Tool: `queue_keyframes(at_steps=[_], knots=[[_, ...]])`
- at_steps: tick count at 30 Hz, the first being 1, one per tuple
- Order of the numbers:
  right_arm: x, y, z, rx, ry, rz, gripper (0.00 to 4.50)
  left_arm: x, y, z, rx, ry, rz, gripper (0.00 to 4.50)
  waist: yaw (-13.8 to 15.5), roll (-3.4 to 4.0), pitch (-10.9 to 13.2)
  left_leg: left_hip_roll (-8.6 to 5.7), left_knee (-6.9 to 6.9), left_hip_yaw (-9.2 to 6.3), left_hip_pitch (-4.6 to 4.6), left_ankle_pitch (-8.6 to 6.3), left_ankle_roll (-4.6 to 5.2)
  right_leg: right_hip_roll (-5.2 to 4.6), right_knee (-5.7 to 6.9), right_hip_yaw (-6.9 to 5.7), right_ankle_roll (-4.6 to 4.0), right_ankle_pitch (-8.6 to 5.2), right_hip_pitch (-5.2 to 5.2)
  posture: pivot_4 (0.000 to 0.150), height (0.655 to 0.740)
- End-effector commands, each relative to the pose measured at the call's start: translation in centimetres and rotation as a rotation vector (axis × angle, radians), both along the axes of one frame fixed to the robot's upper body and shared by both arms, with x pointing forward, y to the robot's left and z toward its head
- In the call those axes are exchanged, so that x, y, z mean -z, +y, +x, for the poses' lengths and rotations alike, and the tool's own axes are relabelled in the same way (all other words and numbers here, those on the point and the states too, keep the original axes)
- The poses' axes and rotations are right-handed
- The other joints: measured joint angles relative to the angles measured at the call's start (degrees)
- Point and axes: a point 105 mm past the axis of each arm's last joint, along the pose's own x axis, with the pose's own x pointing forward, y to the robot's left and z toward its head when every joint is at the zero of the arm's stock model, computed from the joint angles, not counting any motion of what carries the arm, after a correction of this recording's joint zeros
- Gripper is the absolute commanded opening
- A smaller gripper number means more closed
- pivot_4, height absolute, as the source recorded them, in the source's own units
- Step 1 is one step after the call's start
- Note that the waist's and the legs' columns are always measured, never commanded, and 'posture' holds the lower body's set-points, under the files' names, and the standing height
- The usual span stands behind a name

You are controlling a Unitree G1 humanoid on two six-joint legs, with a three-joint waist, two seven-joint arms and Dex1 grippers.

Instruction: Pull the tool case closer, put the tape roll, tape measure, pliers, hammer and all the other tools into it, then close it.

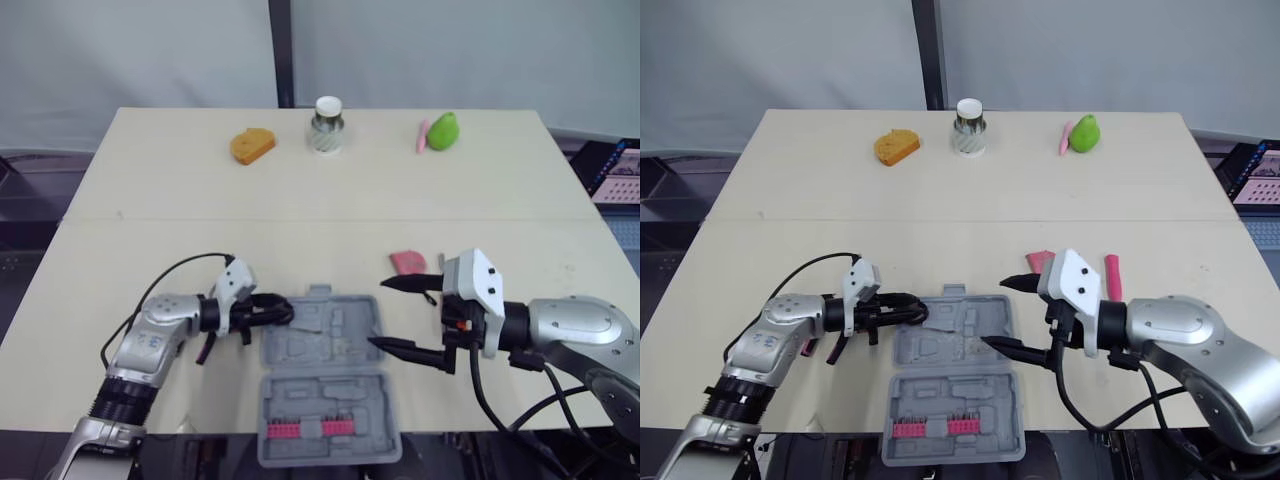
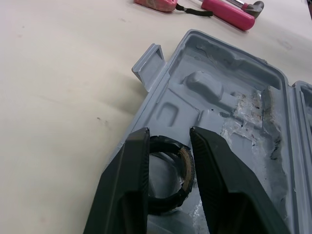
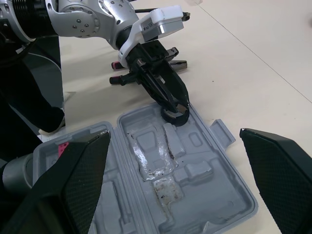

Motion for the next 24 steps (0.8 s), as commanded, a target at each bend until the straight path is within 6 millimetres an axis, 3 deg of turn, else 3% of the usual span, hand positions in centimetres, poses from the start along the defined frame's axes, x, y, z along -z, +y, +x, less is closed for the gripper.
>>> queue_keyframes(at_steps=[1, 10, 24], knots=[[-0.7, 0.5, -0.4, -0.024, -0.037, 0.018, 4.50, -0.4, 0.1, 0.1, -0.001, -0.024, -0.010, 1.68, 0.00, 0.00, 0.00, 0.00, 0.00, 0.00, 0.00, 0.00, 0.00, 0.00, 0.00, 0.00, 0.00, 0.00, 0.00, 0.150, 0.7400], [-0.7, 0.5, -0.4, -0.025, -0.038, 0.021, 4.50, 0.4, -0.1, 0.4, 0.017, -0.104, 0.060, 1.68, 0.02, 0.00, 0.00, 0.00, 0.00, 0.00, 0.00, 0.00, 0.00, 0.00, 0.00, -0.01, 0.00, 0.00, 0.00, 0.150, 0.7400], [-0.8, 0.5, -0.3, -0.017, -0.042, 0.016, 4.50, 4.1, 0.6, -0.1, 0.108, -0.180, 0.266, 1.68, 0.11, -0.03, -0.04, -0.01, 0.01, 0.01, 0.03, 0.00, 0.00, 0.00, 0.00, -0.02, 0.00, 0.00, 0.03, 0.150, 0.7400]])
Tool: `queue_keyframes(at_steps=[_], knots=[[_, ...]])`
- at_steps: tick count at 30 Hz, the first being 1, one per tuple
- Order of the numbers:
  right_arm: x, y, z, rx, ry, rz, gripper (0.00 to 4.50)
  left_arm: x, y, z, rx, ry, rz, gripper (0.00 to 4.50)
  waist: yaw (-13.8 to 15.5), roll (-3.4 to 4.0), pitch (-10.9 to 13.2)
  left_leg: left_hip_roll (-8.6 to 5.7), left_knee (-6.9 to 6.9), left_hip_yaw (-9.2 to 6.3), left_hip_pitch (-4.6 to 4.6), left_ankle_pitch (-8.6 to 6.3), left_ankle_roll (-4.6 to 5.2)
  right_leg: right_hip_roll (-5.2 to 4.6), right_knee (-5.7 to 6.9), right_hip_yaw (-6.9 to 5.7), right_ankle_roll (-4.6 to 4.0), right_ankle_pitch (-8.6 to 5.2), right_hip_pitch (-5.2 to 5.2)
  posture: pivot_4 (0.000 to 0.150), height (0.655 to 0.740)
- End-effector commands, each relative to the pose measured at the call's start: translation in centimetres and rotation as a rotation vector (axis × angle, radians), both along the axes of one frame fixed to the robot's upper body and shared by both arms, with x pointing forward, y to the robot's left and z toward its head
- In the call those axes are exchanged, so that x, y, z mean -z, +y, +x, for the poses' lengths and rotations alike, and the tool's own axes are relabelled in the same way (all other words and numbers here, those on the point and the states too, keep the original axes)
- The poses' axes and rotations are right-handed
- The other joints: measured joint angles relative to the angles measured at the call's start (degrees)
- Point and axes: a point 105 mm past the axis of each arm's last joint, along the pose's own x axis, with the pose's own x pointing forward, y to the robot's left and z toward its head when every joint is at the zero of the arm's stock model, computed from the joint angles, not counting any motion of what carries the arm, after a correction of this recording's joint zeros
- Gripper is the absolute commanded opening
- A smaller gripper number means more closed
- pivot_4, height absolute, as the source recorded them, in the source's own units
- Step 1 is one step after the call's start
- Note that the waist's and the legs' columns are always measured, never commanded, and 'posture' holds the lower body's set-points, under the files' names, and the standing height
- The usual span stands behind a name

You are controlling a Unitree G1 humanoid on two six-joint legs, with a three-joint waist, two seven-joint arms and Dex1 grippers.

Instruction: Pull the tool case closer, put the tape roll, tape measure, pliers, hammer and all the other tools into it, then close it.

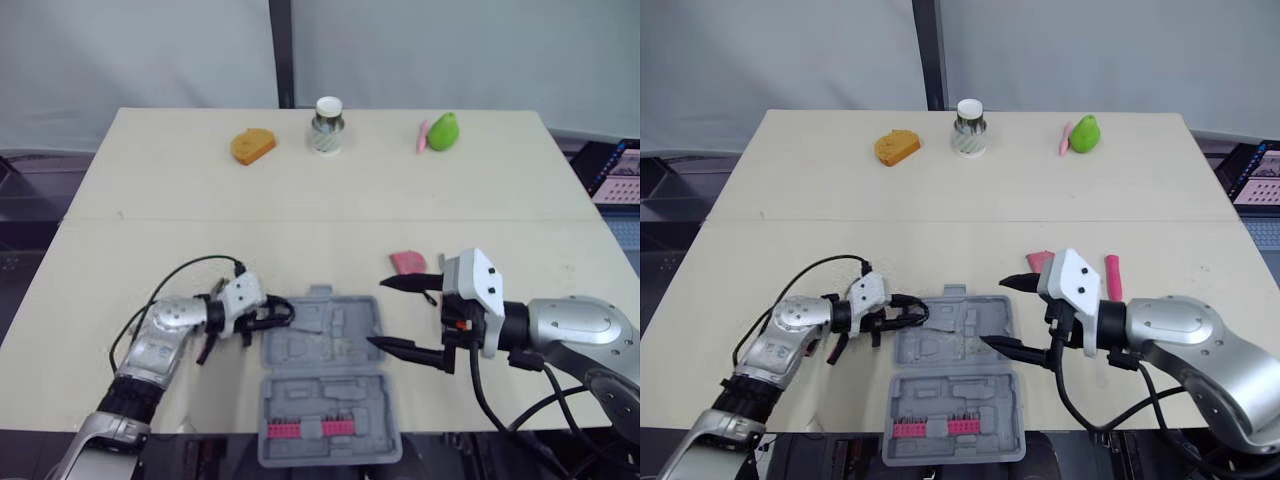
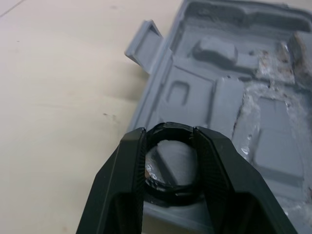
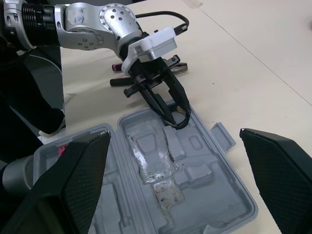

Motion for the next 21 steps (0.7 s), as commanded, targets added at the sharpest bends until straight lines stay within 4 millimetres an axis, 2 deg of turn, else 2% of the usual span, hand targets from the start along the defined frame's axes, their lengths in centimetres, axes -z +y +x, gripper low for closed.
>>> queue_keyframes(at_steps=[1, 8, 12, 15, 17, 18, 21], knots=[[-0.7, 0.4, -0.3, -0.016, -0.041, 0.010, 4.50, 2.1, 0.7, -0.6, 0.002, 0.041, 0.073, 1.68, 0.00, -0.01, -0.01, 0.00, 0.00, 0.00, 0.01, 0.00, 0.00, 0.00, 0.00, 0.00, 0.00, 0.00, 0.01, 0.150, 0.7400], [-0.7, 0.4, -0.1, -0.015, -0.044, 0.010, 4.50, 1.9, 0.8, -0.6, -0.024, 0.068, 0.035, 1.68, -0.02, -0.01, -0.02, 0.00, 0.00, 0.00, 0.03, 0.00, 0.00, 0.00, 0.00, 0.00, 0.00, 0.00, 0.02, 0.150, 0.7400], [-0.9, 0.3, 0.0, -0.012, -0.047, 0.026, 4.50, -0.8, 0.8, 0.4, -0.071, 0.103, -0.103, 1.68, -0.14, -0.01, -0.02, 0.00, 0.00, 0.00, 0.04, 0.00, 0.00, 0.00, 0.01, 0.00, 0.00, 0.00, 0.02, 0.150, 0.7400], [-1.4, -0.4, 0.3, 0.024, -0.052, 0.070, 4.50, -3.5, 1.3, 0.7, -0.103, 0.133, -0.213, 1.68, -0.20, -0.03, -0.01, 0.02, 0.00, 0.00, 0.03, 0.00, 0.00, 0.00, 0.01, -0.02, 0.00, 0.00, 0.01, 0.150, 0.7400], [-1.8, -1.8, 0.8, 0.078, -0.051, 0.098, 4.50, -5.5, 2.2, 1.1, -0.150, 0.140, -0.266, 1.68, -0.16, -0.05, 0.00, 0.02, -0.01, 0.00, 0.00, 0.00, 0.00, 0.00, 0.01, -0.01, 0.00, 0.00, -0.02, 0.150, 0.7400], [-1.7, -3.1, 1.2, 0.129, -0.040, 0.100, 4.50, -6.5, 3.5, 1.3, -0.196, 0.125, -0.264, 1.68, -0.05, -0.09, 0.03, 0.02, 0.00, -0.01, 0.00, 0.00, 0.00, 0.00, 0.02, -0.02, 0.00, 0.00, -0.02, 0.150, 0.7400], [-0.5, -7.9, 2.4, 0.301, 0.001, 0.105, 4.50, -8.7, 8.2, 1.3, -0.357, 0.076, -0.240, 2.51, -0.13, -0.21, 0.05, 0.01, -0.02, -0.06, -0.02, 0.00, 0.00, 0.00, 0.01, -0.02, 0.00, 0.00, 0.01, 0.150, 0.7400]])
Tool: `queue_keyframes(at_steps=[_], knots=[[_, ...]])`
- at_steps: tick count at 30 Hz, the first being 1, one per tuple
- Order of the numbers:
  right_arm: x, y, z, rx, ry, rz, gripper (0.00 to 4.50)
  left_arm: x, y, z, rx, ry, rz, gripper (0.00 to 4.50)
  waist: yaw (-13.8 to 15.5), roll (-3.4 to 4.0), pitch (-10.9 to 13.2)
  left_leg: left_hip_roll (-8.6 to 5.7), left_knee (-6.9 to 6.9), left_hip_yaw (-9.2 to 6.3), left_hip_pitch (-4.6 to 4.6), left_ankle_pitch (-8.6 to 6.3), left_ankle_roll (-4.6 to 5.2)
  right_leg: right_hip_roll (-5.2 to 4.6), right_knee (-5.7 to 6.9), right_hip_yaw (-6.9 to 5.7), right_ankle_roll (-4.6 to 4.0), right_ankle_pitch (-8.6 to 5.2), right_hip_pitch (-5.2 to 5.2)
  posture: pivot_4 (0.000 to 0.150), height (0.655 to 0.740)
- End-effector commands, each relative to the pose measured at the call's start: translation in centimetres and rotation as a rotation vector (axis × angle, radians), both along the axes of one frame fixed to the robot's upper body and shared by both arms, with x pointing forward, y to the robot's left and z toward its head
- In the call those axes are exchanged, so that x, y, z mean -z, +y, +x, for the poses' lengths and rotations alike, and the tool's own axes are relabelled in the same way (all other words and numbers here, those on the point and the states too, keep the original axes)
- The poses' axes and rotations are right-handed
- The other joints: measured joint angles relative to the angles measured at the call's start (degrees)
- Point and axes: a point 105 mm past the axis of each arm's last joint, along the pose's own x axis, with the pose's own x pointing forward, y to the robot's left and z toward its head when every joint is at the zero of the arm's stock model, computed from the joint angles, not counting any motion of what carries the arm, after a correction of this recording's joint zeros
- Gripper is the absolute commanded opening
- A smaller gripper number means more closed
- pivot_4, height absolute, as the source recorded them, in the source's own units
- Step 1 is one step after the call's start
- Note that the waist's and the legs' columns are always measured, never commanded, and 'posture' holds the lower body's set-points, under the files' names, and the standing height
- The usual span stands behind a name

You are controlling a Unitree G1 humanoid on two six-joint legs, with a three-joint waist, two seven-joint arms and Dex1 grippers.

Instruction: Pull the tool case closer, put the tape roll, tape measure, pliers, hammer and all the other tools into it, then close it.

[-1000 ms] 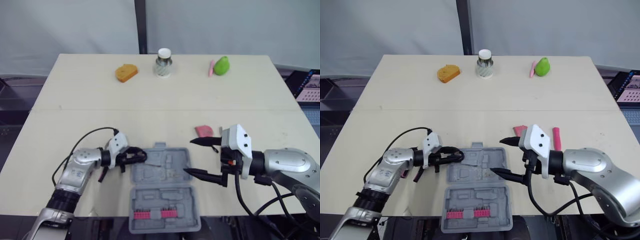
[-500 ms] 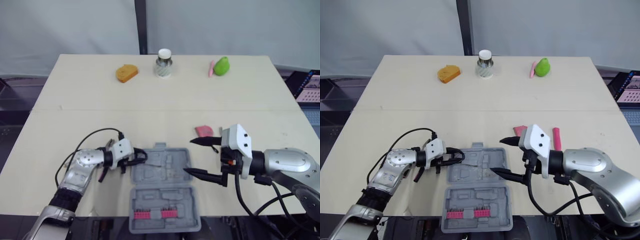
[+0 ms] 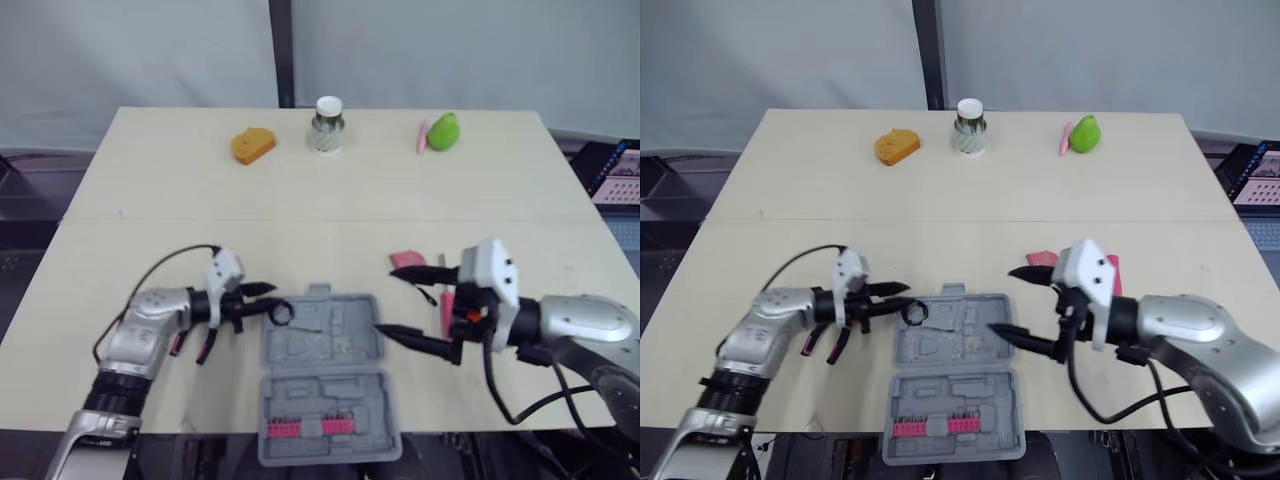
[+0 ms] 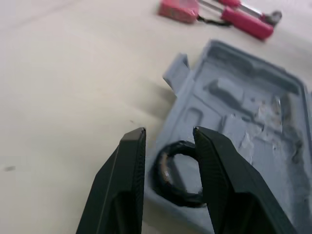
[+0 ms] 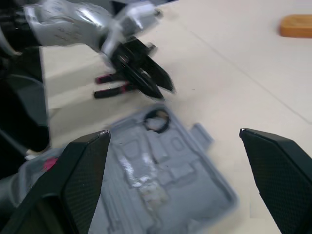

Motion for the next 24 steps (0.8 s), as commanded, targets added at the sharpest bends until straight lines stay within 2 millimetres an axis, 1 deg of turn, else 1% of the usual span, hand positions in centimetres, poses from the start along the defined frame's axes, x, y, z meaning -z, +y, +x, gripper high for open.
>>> queue_keyframes(at_steps=[1, 2, 4, 5, 7, 10, 12, 15, 17, 20, 24], knots=[[0.6, -5.6, 1.2, 0.188, 0.011, 0.009, 4.50, -3.4, 5.5, -0.3, -0.192, -0.065, 0.005, 3.01, -0.09, -0.01, -0.01, 0.00, -0.03, 0.01, 0.01, 0.00, 0.00, 0.00, 0.00, 0.00, 0.00, 0.00, 0.00, 0.150, 0.7400], [1.4, -7.8, 1.5, 0.259, 0.029, 0.006, 4.50, -3.8, 7.6, -0.7, -0.271, -0.070, 0.012, 3.46, -0.27, -0.01, -0.01, 0.00, -0.08, 0.04, 0.04, -0.01, 0.01, 0.00, -0.01, 0.01, 0.00, 0.00, -0.01, 0.150, 0.7400], [2.9, -11.6, 1.8, 0.379, 0.057, 0.010, 4.50, -3.7, 11.7, -1.9, -0.409, -0.064, 0.040, 4.48, -0.56, 0.00, -0.01, 0.01, -0.21, 0.15, 0.14, -0.01, 0.02, 0.00, -0.02, 0.03, 0.00, 0.00, -0.02, 0.150, 0.7400], [3.4, -13.5, 2.0, 0.444, 0.053, 0.013, 4.50, -3.2, 13.7, -2.8, -0.478, -0.053, 0.056, 4.48, -0.78, 0.00, -0.01, 0.03, -0.23, 0.20, 0.17, -0.01, 0.02, 0.00, -0.03, 0.03, 0.00, 0.00, -0.02, 0.150, 0.7400], [4.1, -16.6, 2.4, 0.550, 0.044, 0.029, 4.50, -2.3, 17.1, -4.8, -0.601, -0.030, 0.085, 4.48, -1.30, 0.02, 0.01, 0.07, -0.28, 0.28, 0.22, -0.02, 0.02, 0.00, -0.05, 0.02, 0.00, 0.00, -0.03, 0.150, 0.7400], [5.7, -20.0, 2.8, 0.662, 0.055, 0.006, 4.50, -1.5, 20.3, -7.3, -0.739, -0.019, 0.090, 4.48, -1.52, 0.00, 0.02, 0.12, -0.29, 0.36, 0.24, -0.02, 0.02, -0.01, -0.11, 0.01, -0.01, -0.01, -0.04, 0.150, 0.7400], [6.4, -21.7, 3.1, 0.722, 0.052, -0.002, 4.50, -1.0, 21.8, -8.8, -0.811, -0.017, 0.093, 4.48, -1.48, -0.01, 0.02, 0.14, -0.27, 0.42, 0.24, -0.02, 0.02, -0.01, -0.15, 0.03, -0.01, -0.01, -0.04, 0.150, 0.7400], [7.1, -23.2, 3.5, 0.774, 0.046, -0.012, 4.50, 0.0, 23.0, -10.7, -0.878, 0.003, 0.097, 4.48, -1.36, 0.01, 0.02, 0.14, -0.23, 0.42, 0.23, -0.02, 0.02, -0.04, -0.17, 0.05, -0.01, -0.01, -0.02, 0.150, 0.7400], [7.5, -23.7, 3.9, 0.786, 0.045, -0.014, 4.50, 0.7, 23.0, -11.5, -0.896, 0.015, 0.096, 4.48, -1.36, 0.03, 0.04, 0.13, -0.23, 0.45, 0.24, -0.02, 0.02, -0.06, -0.19, 0.07, -0.01, -0.01, -0.02, 0.150, 0.7400], [7.8, -23.5, 4.3, 0.773, 0.049, -0.018, 4.50, 1.1, 22.3, -11.9, -0.890, 0.024, 0.092, 4.48, -1.44, 0.02, 0.04, 0.14, -0.24, 0.48, 0.23, -0.02, 0.02, -0.06, -0.21, 0.07, -0.01, -0.01, -0.03, 0.150, 0.7400], [7.8, -22.8, 4.7, 0.743, 0.052, -0.022, 4.50, 1.6, 21.6, -11.7, -0.877, 0.028, 0.083, 4.48, -1.36, 0.03, 0.04, 0.16, -0.24, 0.47, 0.23, -0.02, 0.02, -0.06, -0.21, 0.06, -0.01, -0.01, -0.02, 0.150, 0.7400]])
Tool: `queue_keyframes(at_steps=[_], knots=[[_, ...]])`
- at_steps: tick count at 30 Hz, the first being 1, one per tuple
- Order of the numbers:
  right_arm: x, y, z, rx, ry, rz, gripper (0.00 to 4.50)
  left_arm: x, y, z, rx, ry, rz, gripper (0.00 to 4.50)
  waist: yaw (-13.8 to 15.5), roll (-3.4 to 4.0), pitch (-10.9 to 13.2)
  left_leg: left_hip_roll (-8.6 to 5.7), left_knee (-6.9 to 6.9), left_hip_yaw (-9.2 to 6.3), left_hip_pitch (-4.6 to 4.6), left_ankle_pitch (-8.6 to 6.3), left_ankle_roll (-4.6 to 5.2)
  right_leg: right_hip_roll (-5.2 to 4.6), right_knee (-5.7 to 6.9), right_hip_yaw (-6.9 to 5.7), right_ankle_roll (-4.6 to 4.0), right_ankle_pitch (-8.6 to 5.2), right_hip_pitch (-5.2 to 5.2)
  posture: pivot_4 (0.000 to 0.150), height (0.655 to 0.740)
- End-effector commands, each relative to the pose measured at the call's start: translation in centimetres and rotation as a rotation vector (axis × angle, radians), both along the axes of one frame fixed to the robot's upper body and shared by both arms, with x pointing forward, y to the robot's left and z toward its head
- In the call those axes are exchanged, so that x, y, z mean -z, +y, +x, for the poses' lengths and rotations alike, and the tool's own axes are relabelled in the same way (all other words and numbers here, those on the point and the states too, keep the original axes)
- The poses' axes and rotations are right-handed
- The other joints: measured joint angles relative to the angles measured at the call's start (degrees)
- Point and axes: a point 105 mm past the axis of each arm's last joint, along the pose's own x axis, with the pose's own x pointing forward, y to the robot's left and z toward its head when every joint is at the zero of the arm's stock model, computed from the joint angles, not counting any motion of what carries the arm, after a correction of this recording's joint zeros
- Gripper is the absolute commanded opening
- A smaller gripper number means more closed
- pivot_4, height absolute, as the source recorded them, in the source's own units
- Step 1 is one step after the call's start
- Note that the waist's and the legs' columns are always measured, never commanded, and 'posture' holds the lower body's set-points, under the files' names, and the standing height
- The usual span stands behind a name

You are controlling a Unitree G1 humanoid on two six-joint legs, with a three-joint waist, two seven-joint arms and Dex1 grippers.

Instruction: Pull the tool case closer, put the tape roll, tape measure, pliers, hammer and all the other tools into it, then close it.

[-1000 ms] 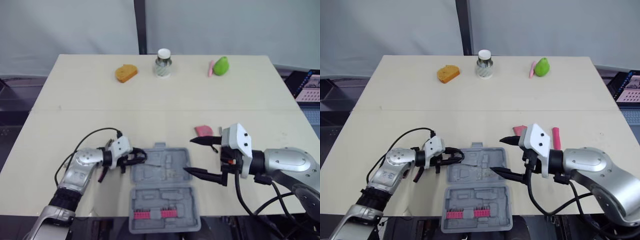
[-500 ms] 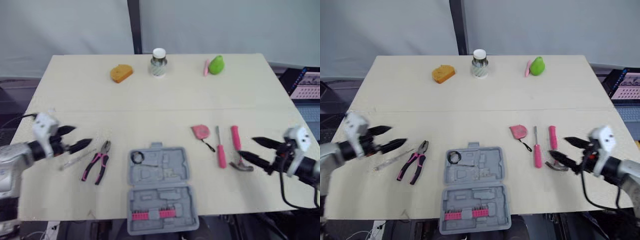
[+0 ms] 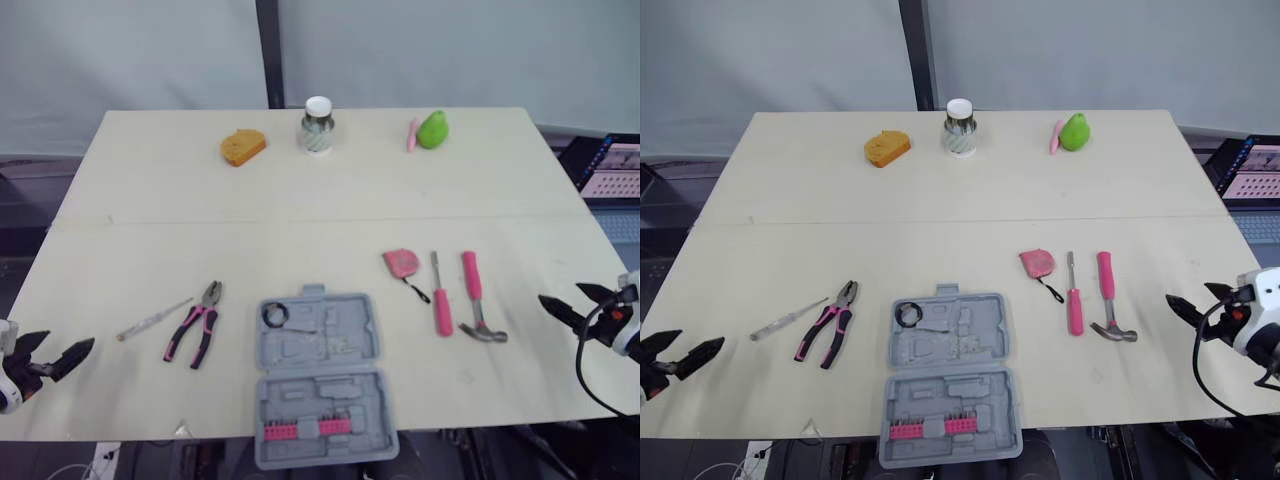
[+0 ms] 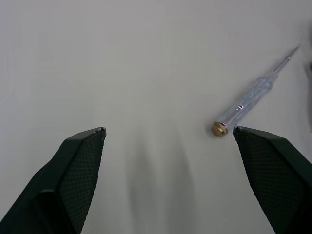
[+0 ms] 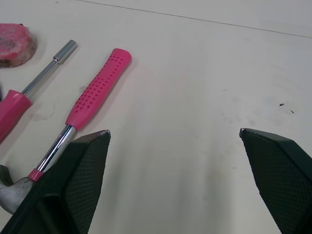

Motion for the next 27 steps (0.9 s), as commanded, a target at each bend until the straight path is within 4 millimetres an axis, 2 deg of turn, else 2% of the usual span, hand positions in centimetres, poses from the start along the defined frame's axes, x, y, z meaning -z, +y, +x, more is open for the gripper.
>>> queue_keyframes(at_steps=[1, 4, 6, 8, 10, 14, 17, 21, 27], knots=[[-0.9, 0.5, 0.1, -0.038, -0.027, -0.015, 4.50, -1.0, -0.6, 0.6, 0.029, -0.043, 0.017, 4.48, 0.03, 0.00, 0.00, -0.01, 0.00, 0.01, 0.00, 0.00, 0.00, 0.00, 0.00, 0.01, 0.00, 0.00, 0.00, 0.150, 0.7400], [-1.2, 1.3, 0.2, -0.061, -0.033, -0.014, 4.50, -1.2, -1.5, 1.2, 0.068, -0.052, 0.017, 4.48, 0.00, 0.00, 0.00, -0.02, 0.00, 0.03, 0.00, -0.01, 0.01, 0.00, -0.01, 0.03, 0.00, 0.00, 0.00, 0.150, 0.7400], [-1.9, 3.4, 0.3, -0.117, -0.052, 0.005, 4.50, -1.8, -3.8, 2.4, 0.162, -0.070, 0.010, 4.48, -0.01, 0.00, 0.00, -0.01, 0.00, 0.03, -0.01, -0.01, 0.01, 0.00, -0.01, 0.03, 0.00, 0.00, -0.01, 0.150, 0.7400], [-2.8, 7.6, 0.6, -0.208, -0.079, 0.045, 4.50, -2.6, -8.5, 4.1, 0.347, -0.095, -0.012, 4.48, 0.18, 0.01, 0.00, 0.00, 0.00, 0.02, -0.02, -0.01, 0.00, 0.00, 0.00, 0.03, 0.00, 0.00, 0.00, 0.150, 0.7400], [-2.8, 11.4, 0.6, -0.273, -0.070, 0.058, 4.50, -3.1, -13.0, 5.2, 0.519, -0.106, -0.021, 4.48, 0.36, 0.01, -0.01, 0.02, 0.06, -0.02, -0.02, -0.01, 0.00, 0.00, 0.05, 0.07, 0.00, 0.00, 0.00, 0.150, 0.7400], [-1.0, 15.4, 1.1, -0.273, 0.000, 0.047, 4.50, -3.7, -20.0, 6.1, 0.807, -0.109, -0.034, 4.48, 0.68, 0.03, -0.02, -0.06, 0.10, -0.01, -0.03, -0.03, -0.02, 0.01, 0.11, 0.25, 0.00, 0.00, -0.06, 0.150, 0.7400], [0.2, 16.8, 1.6, -0.277, 0.039, 0.031, 4.50, -4.0, -24.2, 6.1, 0.992, -0.119, -0.044, 4.48, 0.85, 0.03, -0.02, -0.10, 0.08, 0.00, -0.05, -0.03, -0.01, 0.01, 0.13, 0.27, 0.00, 0.00, -0.11, 0.150, 0.7400], [1.8, 17.6, 2.9, -0.257, 0.083, -0.014, 4.50, -3.8, -28.3, 6.3, 1.167, -0.142, -0.041, 4.48, 0.98, 0.03, -0.02, -0.13, 0.13, 0.05, -0.04, -0.03, -0.01, 0.02, 0.14, 0.29, 0.00, 0.00, -0.10, 0.150, 0.7400], [2.9, 18.7, 3.9, -0.258, 0.112, -0.051, 4.50, -3.8, -30.9, 6.9, 1.247, -0.202, -0.018, 4.48, 0.91, 0.03, -0.02, -0.12, 0.10, 0.06, -0.05, -0.03, 0.00, 0.04, 0.15, 0.27, 0.00, 0.00, -0.14, 0.150, 0.7400]])
